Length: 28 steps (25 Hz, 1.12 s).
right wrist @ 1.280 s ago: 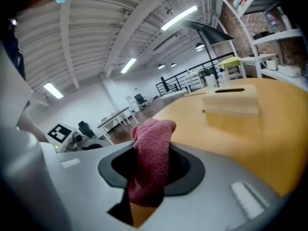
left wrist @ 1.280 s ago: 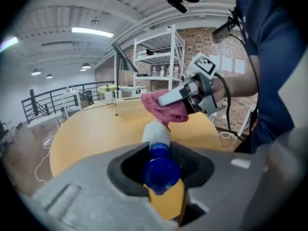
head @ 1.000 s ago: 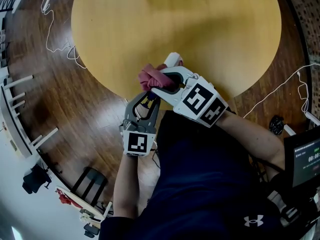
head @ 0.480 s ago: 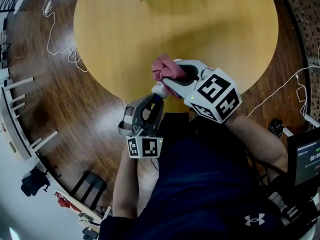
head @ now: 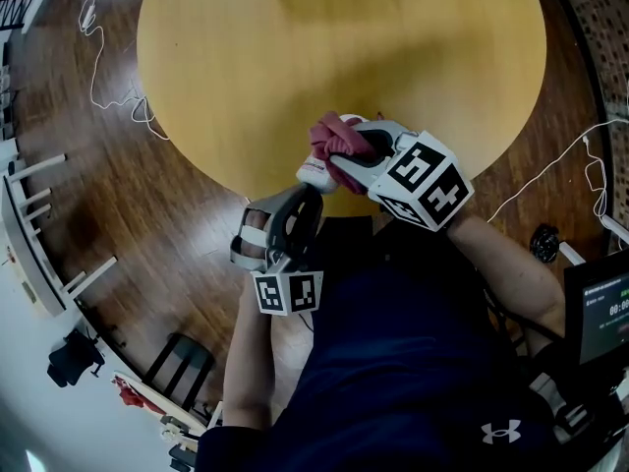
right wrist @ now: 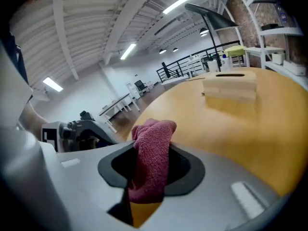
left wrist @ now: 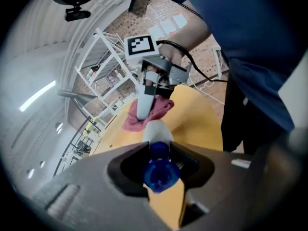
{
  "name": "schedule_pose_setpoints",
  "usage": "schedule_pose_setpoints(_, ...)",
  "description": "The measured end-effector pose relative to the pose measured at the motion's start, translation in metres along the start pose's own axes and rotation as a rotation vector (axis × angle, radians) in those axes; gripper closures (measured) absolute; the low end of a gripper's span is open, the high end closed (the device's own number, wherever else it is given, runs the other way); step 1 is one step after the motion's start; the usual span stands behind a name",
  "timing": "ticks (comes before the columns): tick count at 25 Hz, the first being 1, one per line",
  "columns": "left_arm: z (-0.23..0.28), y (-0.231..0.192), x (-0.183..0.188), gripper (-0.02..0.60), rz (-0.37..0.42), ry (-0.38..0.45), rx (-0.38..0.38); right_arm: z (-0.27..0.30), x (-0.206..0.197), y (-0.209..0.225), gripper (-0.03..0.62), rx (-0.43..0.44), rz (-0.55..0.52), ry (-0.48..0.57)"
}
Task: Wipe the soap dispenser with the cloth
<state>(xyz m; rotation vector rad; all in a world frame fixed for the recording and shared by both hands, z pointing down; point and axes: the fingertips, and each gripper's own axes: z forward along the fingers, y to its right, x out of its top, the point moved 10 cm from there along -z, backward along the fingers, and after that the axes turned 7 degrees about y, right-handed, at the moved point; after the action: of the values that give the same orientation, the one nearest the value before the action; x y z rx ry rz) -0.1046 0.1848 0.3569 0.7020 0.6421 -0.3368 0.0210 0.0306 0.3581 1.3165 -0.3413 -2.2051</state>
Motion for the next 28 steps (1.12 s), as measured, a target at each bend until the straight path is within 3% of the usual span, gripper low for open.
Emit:
schedule_pose_setpoints(4, 0.002, 0.007, -0.001, 0.446, 0.113, -0.012, -0.028, -0.011, -0.023, 0.051, 0.459, -0.157, 0.096, -0.045)
schedule_pose_setpoints(7, 0.005, 0.012, 0.001, 0.447, 0.178, -0.012, -0.042, -0.022, -0.024, 0.061, 0.459, -0.241, 0.095, -0.07)
schedule_pose_setpoints(9, 0.006, 0.016, 0.0, 0.448, 0.244, -0.015, -0.049, -0.019, -0.013, 0.039, 0.459, -0.178, 0.07, -0.043)
schedule_pose_setpoints(12, 0.009, 0.019, -0.002, 0.446, 0.395, -0.024, -0.052, 0.004, -0.001, -0.015, 0.459, 0.031, 0.022, -0.032)
schedule_pose_setpoints(14, 0.011, 0.022, -0.002, 0.448, 0.473, -0.016, -0.055, 0.015, -0.005, -0.039, 0.459, 0.109, -0.03, -0.055)
schedule_pose_setpoints(16, 0.009, 0.027, 0.0, 0.448, 0.532, 0.001, -0.057, 0.014, -0.013, -0.039, 0.462, 0.1, -0.051, -0.069)
schedule_pose_setpoints(19, 0.005, 0.029, 0.002, 0.448, 0.599, 0.042, -0.063, 0.005, -0.026, -0.012, 0.461, 0.035, 0.013, -0.066)
schedule_pose_setpoints(22, 0.002, 0.031, 0.0, 0.448, 0.606, 0.068, -0.062, -0.004, -0.042, 0.024, 0.462, -0.085, 0.079, -0.064)
schedule_pose_setpoints(24, 0.001, 0.03, -0.001, 0.448, 0.569, 0.068, -0.054, -0.012, -0.051, 0.047, 0.462, -0.157, 0.131, -0.053)
schedule_pose_setpoints(28, 0.001, 0.028, -0.005, 0.448, 0.362, 0.059, -0.078, -0.017, -0.057, 0.069, 0.462, -0.221, 0.213, -0.045)
